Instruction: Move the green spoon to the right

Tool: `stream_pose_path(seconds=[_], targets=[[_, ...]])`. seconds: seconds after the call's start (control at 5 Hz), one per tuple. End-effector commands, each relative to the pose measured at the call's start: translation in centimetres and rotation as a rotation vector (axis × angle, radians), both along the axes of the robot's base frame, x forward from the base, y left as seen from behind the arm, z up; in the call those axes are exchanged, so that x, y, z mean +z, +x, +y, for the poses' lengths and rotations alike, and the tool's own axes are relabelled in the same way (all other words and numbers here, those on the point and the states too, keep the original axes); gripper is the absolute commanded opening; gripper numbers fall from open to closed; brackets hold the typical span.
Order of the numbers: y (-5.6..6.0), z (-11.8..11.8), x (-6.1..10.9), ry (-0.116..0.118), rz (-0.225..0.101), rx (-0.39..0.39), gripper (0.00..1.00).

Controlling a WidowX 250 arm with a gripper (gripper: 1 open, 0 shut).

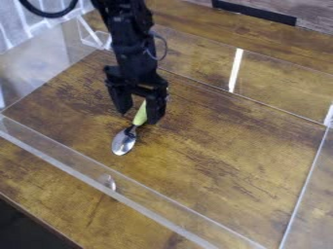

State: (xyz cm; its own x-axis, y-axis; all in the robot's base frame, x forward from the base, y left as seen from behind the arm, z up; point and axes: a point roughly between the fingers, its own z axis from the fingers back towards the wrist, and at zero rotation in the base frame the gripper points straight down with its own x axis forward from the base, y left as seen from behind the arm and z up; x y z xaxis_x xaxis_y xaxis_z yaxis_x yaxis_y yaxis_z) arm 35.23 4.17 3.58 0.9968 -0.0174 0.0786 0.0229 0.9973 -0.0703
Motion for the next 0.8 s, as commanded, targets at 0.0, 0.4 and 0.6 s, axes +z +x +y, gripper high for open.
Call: stream_pose_path(seconds=[0.0,0.4,0.6], targets=[[-0.22,0.91,1.02,-0.006,-0.059,-0.02,1.0],[0.5,1.19,1.61,-0.033,-0.09,-0.022,0.0],[-0.04,1.55,1.79,-0.044,-0.102,-0.007,0.0]])
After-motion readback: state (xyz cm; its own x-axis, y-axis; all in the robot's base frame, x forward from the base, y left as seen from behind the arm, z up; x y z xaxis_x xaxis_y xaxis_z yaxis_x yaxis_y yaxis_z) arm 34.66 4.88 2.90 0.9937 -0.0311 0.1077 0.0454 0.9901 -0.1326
